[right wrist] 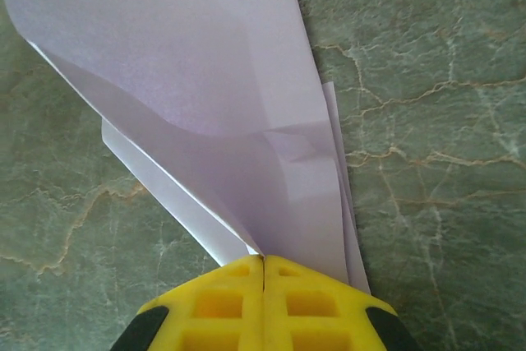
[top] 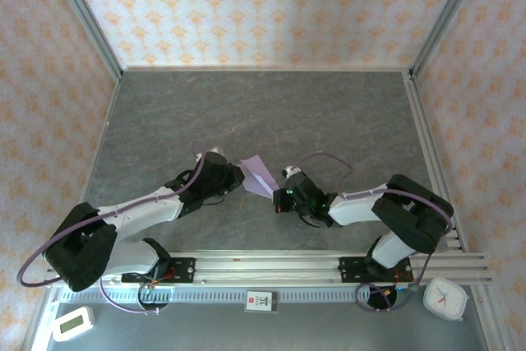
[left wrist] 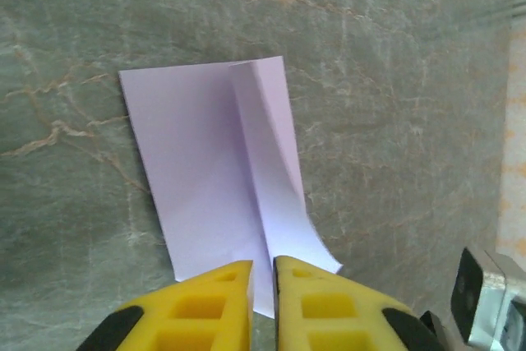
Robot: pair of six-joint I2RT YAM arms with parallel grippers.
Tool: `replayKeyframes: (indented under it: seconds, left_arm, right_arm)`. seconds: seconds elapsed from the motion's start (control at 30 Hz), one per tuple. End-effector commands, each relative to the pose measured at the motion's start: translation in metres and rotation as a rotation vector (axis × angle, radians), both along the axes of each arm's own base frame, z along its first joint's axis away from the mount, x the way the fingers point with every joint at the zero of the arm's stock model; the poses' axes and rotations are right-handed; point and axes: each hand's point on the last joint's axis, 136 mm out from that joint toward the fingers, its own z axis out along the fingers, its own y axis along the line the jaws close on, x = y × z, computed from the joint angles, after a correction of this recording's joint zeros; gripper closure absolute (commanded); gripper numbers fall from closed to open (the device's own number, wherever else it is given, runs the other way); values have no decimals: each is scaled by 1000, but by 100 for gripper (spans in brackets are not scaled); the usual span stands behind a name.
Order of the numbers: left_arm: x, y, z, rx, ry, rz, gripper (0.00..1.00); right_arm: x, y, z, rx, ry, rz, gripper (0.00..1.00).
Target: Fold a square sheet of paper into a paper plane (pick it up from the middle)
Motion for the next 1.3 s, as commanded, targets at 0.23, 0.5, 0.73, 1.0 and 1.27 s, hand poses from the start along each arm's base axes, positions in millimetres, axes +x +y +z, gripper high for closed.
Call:
replayKeyframes:
  seconds: [0.23,0.5,0.73,1.0,1.27]
  left_arm:
    - [6,-13,-18,104,-53,-151,94]
    - [17,-29,-25,104,-68,-190,96]
    - [18,-41,-34,97,-60,-222,100]
    - [11,-36,-58,125,-17,-223,100]
    - [7,-28,-83,199,44,-229,100]
  right_arm:
    - [-7,14,10,194,184,11,100]
    - [-7,23,11,268,276,-6,100]
    - [-6,20,9,346,323,-48,100]
    - [2,23,26,394,316,-55,100]
    - [9,19,25,421,336,-78,100]
